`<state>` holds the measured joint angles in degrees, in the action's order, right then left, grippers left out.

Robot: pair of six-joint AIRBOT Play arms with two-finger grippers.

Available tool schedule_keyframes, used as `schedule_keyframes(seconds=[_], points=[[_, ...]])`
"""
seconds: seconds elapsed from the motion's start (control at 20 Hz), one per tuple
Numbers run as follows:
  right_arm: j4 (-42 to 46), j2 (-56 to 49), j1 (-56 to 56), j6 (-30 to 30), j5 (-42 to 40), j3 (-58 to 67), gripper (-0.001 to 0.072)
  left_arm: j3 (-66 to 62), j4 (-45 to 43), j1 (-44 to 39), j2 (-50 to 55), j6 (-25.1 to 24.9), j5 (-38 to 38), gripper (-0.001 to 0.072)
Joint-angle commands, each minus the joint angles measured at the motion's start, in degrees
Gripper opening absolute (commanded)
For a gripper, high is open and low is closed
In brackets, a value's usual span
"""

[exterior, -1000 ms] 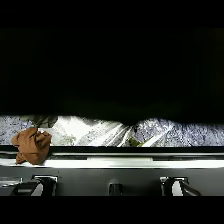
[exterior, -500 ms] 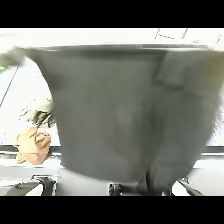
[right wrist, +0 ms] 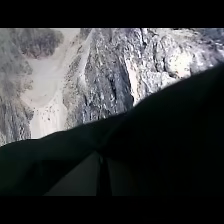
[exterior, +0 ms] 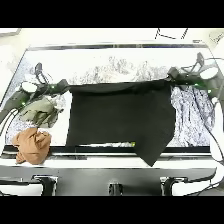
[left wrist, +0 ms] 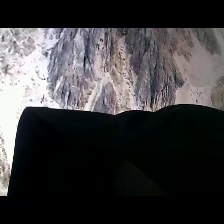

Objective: Fold the clothes and pants, and hang the long-sleeved shirts on hangers.

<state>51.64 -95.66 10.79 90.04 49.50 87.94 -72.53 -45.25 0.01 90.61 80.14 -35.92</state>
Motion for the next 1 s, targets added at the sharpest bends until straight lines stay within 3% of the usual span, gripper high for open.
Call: schedule_keyframes(seconds=[0.0,0.05,0.1,0.15,0.2,0.3,0.4,0.5,0.65,0.9,0.95], points=[[-0.37,-3.30,-1.44,0.85,-2.21,-0.22,0.0065,0.13,1.79,-0.35,2.64,0.44,-0.04,0.0036],[-0.39,-2.95,-0.50,0.87,0.96,0.22,0.0208,-0.28,1.77,0.17,2.45,0.42,-2.71,0.0162],[0.17,-2.29,1.46,0.72,6.62,1.27,0.0517,-1.31,1.73,1.40,2.21,0.39,-8.13,0.0393],[2.64,-1.42,3.96,0.59,13.05,2.34,0.0584,-3.04,1.29,3.65,2.03,0.15,-16.65,0.0668],[6.32,-0.31,7.23,0.61,20.74,3.19,0.0584,-4.79,-0.57,6.45,1.92,0.22,-26.18,0.0714],[13.57,1.64,13.57,0.63,35.50,3.08,0.0583,-5.35,-5.55,11.10,1.86,2.34,-42.64,0.0713],[18.51,4.48,17.51,1.49,42.82,-1.97,0.0572,-1.57,-11.65,12.96,1.03,2.23,-53.68,0.0701],[19.98,9.27,18.36,1.18,40.41,-11.74,0.0572,6.95,-14.82,12.94,-1.88,2.16,-51.65,0.0578],[20.17,13.70,18.29,0.28,36.11,-22.69,0.0572,20.00,-12.74,12.79,-5.05,-0.72,-44.78,0.0578],[20.15,14.19,18.29,-1.31,37.05,-25.35,0.0571,26.49,-11.45,12.76,-5.49,-3.98,-42.97,0.0569],[20.15,14.19,18.29,-1.33,36.94,-25.35,0.0571,26.91,-10.16,12.76,-5.49,-4.74,-42.66,0.0471]])
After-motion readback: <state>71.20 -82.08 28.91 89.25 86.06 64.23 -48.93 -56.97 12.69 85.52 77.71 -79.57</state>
